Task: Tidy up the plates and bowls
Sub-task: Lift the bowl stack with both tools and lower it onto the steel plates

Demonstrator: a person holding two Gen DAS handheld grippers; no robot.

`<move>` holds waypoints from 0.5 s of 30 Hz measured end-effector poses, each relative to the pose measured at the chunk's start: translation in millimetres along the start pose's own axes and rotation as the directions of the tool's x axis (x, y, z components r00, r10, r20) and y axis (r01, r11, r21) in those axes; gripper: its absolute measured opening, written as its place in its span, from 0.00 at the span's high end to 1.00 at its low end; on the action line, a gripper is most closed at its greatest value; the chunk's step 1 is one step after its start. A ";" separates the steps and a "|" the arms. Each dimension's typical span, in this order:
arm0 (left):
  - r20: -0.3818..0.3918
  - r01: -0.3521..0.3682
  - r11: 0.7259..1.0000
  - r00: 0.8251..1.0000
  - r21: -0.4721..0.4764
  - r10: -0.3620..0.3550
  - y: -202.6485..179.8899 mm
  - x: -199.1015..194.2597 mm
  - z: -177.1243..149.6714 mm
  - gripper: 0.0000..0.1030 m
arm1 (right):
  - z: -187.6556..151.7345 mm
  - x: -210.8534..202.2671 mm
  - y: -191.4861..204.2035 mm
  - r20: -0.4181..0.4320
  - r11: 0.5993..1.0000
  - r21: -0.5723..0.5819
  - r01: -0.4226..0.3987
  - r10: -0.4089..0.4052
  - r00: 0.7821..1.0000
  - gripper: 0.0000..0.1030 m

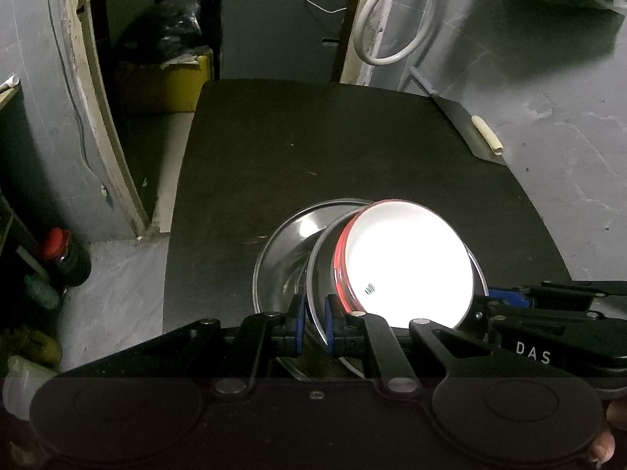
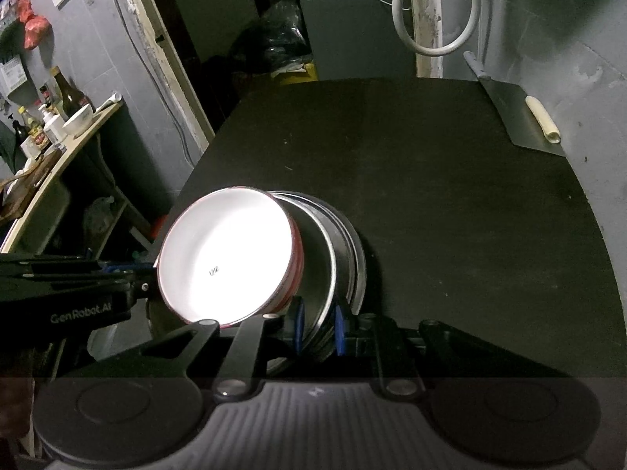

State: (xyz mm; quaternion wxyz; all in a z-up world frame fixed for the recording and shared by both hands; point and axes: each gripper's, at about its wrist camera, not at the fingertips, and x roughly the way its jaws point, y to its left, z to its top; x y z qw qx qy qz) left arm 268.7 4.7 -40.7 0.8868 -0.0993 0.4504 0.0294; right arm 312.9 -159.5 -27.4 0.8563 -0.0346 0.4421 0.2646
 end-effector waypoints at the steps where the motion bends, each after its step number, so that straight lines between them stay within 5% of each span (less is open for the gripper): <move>1: 0.000 0.000 1.000 1.000 -0.001 0.000 0.6 0.2 -0.4 0.91 | -0.1 0.3 0.6 0.000 1.000 0.000 0.000 0.000 1.000 0.82; 15: -0.014 -0.005 1.000 1.000 -0.005 0.005 1.8 5.1 -1.3 0.91 | -2.8 1.8 6.4 -0.009 1.000 -0.004 0.011 -0.011 1.000 0.81</move>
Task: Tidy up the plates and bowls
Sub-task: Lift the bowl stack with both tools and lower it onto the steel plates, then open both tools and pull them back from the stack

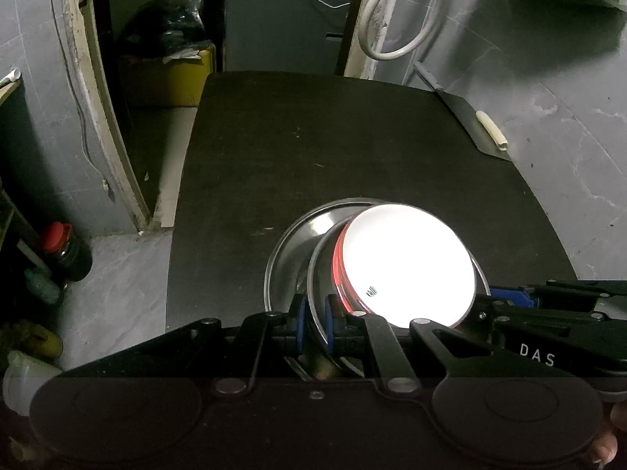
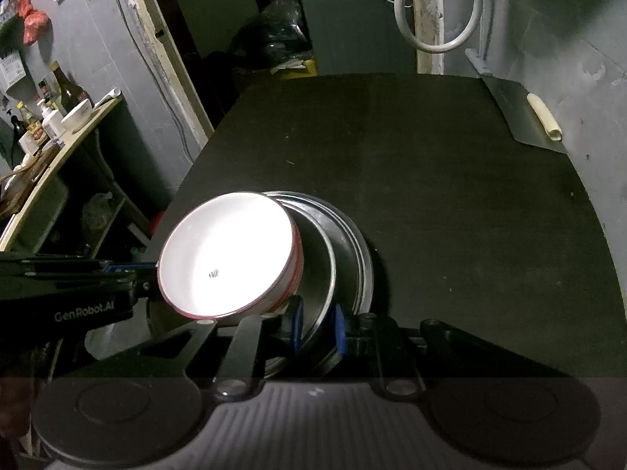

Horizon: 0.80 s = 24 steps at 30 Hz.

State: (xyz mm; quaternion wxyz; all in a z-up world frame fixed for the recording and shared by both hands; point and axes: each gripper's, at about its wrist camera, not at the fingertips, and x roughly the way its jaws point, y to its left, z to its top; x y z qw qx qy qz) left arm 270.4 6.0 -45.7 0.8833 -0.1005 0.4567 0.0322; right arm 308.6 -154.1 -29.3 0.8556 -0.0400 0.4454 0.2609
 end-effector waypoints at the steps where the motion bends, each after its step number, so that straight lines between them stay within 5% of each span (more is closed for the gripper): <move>1: 0.000 -0.001 1.000 1.000 0.001 0.001 -0.6 0.5 0.5 0.91 | 0.0 0.0 0.1 0.001 1.000 0.000 0.001 -0.001 1.000 0.80; 6: 0.003 -0.011 1.000 1.000 -0.006 0.011 -0.4 1.0 0.4 0.85 | -1.4 -1.9 0.6 0.008 1.000 0.005 0.014 -0.014 1.000 0.77; 17: 0.054 -0.055 0.999 0.997 -0.004 0.055 4.3 -14.3 -4.1 0.55 | -10.1 -15.8 -7.8 0.042 0.998 0.039 0.054 -0.056 0.998 0.46; 20: 0.082 -0.087 0.996 0.993 -0.004 0.087 4.0 -22.9 -7.7 0.38 | -14.8 -22.9 -6.5 0.058 0.997 0.047 0.063 -0.066 0.996 0.37; 22: 0.105 -0.093 0.996 0.990 -0.004 0.093 5.0 -30.7 -10.9 0.18 | -20.1 -29.2 -5.8 0.069 0.996 0.056 0.065 -0.069 0.995 0.28; 24: 0.125 -0.095 0.995 0.988 -0.009 0.095 6.0 -39.5 -16.0 0.12 | -25.1 -35.7 -4.9 0.079 0.996 0.061 0.065 -0.070 0.994 0.23</move>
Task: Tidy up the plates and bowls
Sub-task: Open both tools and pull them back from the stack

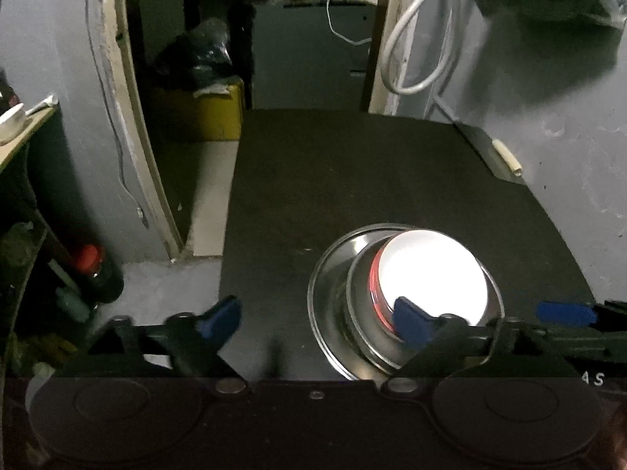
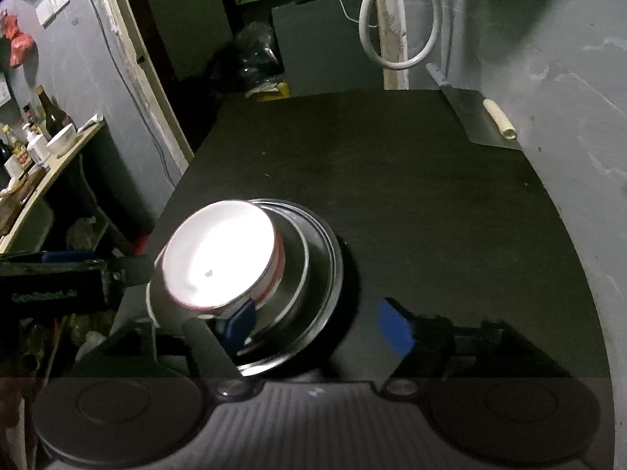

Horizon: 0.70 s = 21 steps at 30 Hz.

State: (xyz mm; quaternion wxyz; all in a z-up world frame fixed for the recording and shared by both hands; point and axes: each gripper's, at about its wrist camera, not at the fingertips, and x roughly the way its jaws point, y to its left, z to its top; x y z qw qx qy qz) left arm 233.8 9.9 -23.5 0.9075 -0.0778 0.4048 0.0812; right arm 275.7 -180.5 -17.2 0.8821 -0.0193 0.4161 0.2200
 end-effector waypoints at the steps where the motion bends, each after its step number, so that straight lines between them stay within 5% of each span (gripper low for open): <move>1: 0.008 -0.001 1.000 1.000 0.000 0.001 0.8 -4.5 -2.4 0.09 | -2.7 -3.8 0.5 0.007 1.000 0.004 0.002 -0.002 1.000 0.19; 10: 0.043 -0.008 1.000 0.999 0.002 0.008 12.0 -44.1 -35.2 0.01 | -34.3 -44.9 5.3 0.068 0.999 0.049 0.015 -0.018 0.998 0.00; 21: 0.042 0.029 1.000 0.999 0.003 -0.030 24.4 -88.1 -95.0 0.01 | -88.0 -90.3 17.7 0.119 0.997 0.077 0.015 -0.024 0.993 0.00</move>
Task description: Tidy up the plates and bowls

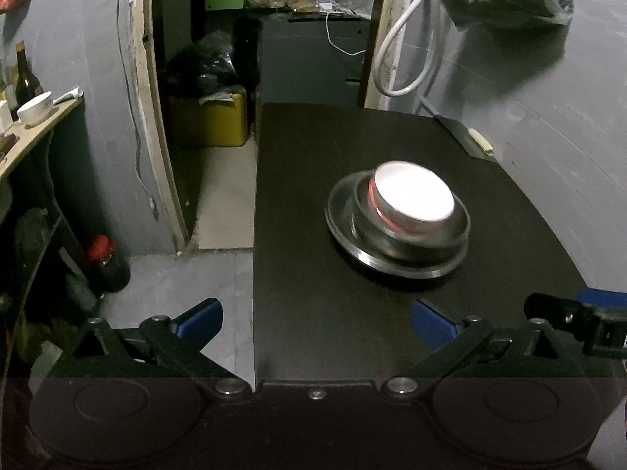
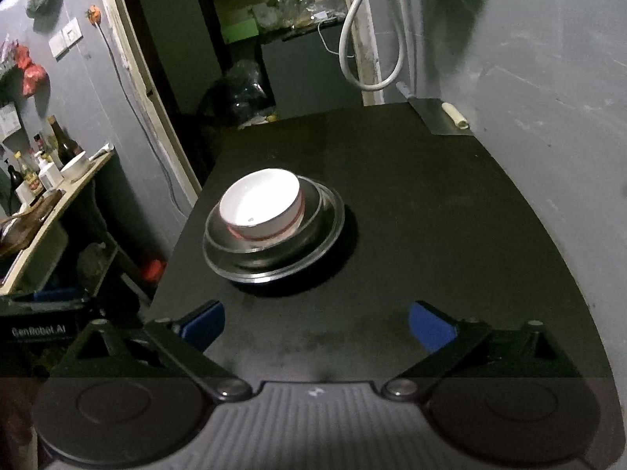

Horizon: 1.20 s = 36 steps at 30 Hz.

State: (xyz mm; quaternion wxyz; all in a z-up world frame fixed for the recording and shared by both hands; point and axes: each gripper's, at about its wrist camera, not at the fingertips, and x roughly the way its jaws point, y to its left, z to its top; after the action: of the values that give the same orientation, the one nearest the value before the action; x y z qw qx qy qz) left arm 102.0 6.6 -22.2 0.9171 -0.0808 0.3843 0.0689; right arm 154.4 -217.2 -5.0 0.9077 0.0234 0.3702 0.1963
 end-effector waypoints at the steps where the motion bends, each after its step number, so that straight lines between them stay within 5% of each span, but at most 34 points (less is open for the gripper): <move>1: -0.004 0.003 1.000 1.000 -0.001 -0.003 0.5 -2.4 -5.3 0.01 | -4.4 -3.5 0.0 0.003 1.000 0.004 0.002 -0.002 1.000 0.00; 15: -0.035 0.012 1.000 0.999 -0.001 -0.012 -1.5 -26.1 -50.9 0.01 | -45.8 -29.9 3.7 -0.033 1.000 -0.010 0.009 -0.010 0.999 0.00; 36: -0.030 0.005 1.000 1.000 0.015 -0.005 -7.9 -29.3 -52.0 0.01 | -50.1 -35.6 0.2 -0.039 1.000 -0.011 0.000 0.000 0.999 0.00</move>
State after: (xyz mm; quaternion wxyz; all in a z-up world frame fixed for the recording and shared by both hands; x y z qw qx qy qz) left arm 47.1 -13.4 -36.4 0.9119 -0.0761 0.3985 0.0624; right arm 97.1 -235.5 -17.7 0.9004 0.0144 0.3868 0.1988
